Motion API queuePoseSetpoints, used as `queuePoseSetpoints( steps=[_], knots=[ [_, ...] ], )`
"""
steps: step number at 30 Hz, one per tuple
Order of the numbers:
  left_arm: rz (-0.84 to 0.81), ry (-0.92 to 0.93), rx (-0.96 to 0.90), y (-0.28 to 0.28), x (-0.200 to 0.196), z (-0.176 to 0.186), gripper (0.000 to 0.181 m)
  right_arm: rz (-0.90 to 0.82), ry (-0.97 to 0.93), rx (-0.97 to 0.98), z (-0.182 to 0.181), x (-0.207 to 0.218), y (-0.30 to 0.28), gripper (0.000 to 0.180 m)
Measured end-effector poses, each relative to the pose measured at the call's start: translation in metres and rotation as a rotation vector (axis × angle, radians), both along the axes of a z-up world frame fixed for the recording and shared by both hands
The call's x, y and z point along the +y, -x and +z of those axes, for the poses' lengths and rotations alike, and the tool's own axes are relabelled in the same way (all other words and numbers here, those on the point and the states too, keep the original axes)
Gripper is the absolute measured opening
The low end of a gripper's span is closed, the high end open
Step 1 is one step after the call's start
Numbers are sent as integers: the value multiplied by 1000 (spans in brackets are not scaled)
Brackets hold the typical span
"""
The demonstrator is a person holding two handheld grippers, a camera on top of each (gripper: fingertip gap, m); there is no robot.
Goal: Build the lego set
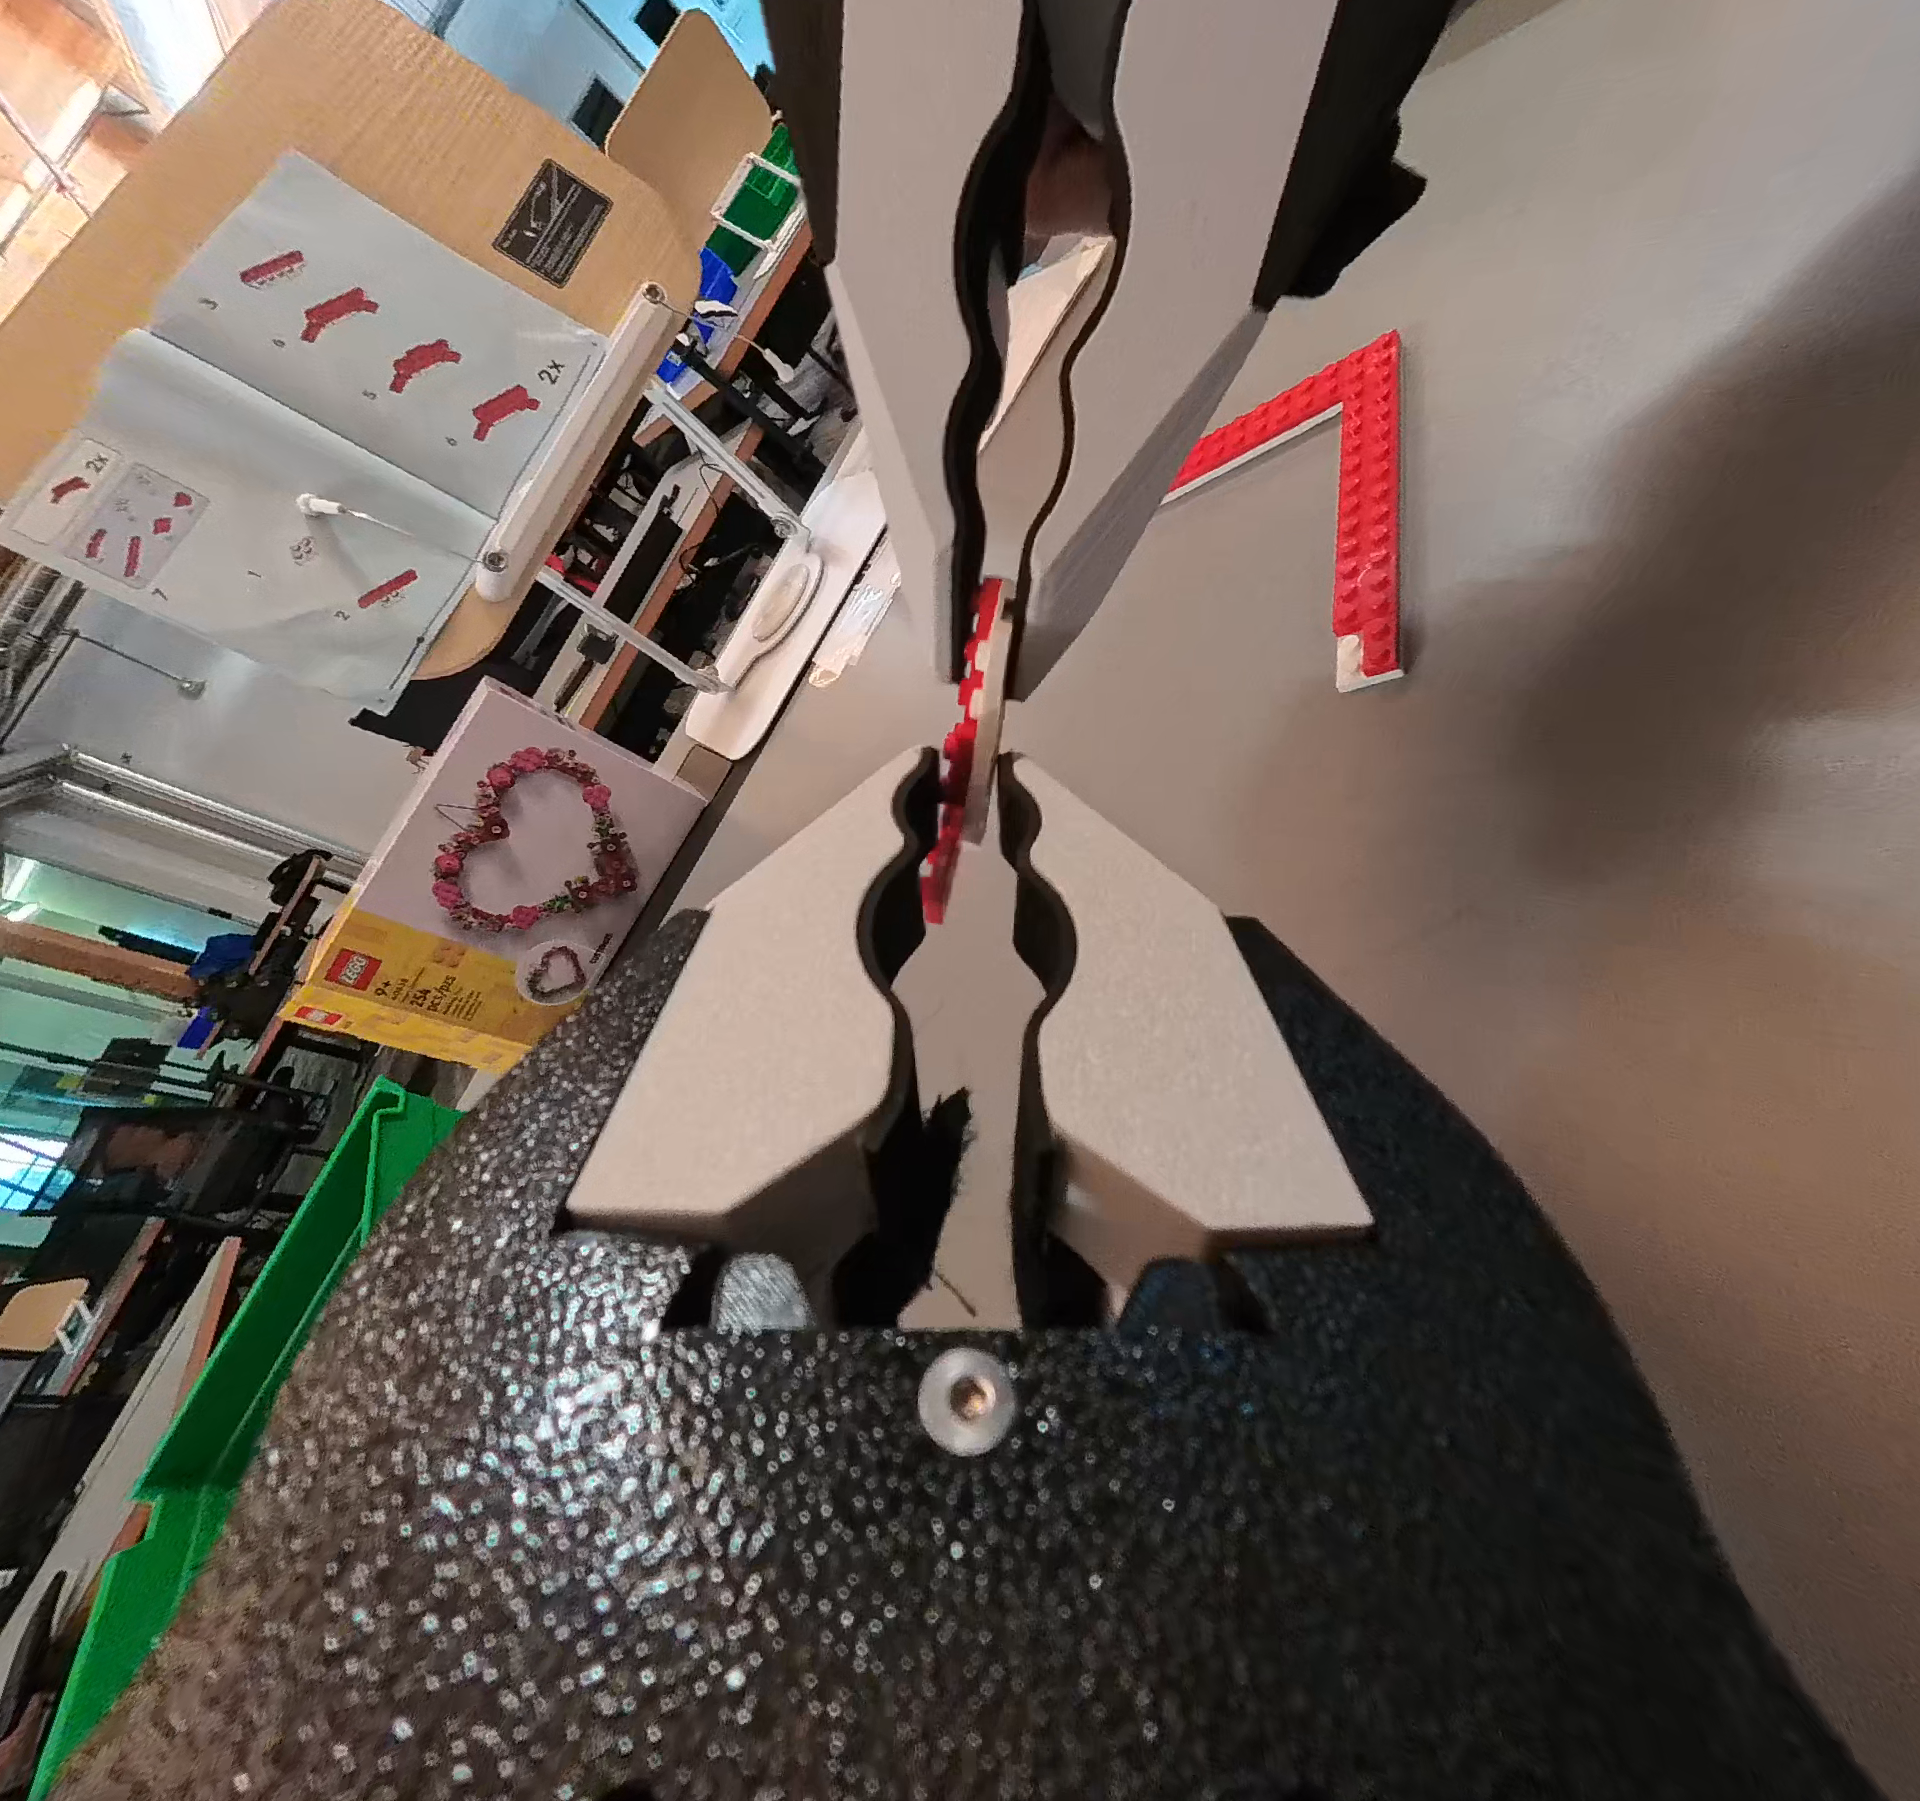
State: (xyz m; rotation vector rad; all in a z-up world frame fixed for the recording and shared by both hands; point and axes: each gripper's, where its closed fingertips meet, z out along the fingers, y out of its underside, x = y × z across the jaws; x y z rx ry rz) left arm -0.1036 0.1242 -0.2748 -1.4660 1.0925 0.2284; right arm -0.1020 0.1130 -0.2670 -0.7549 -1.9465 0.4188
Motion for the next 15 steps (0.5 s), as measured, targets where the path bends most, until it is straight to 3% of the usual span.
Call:
queuePoseSetpoints(
  steps=[1, 6, 11, 15],
  knots=[
    [5, -7, -9, 1, 0, 2, 11, 0, 5, 2, 1, 0, 0, 6],
    [0, -91, 10, 2, -2, 11, 19, 8, 31, 10, 5, -1, -3, 6],
    [-68, -142, 3, -5, -11, 17, 9, 22, 50, 19, 11, -4, -6, 6],
    [-109, -132, -53, -8, -15, 21, 11, 36, 58, 15, 13, -6, -9, 6]
  ],
)
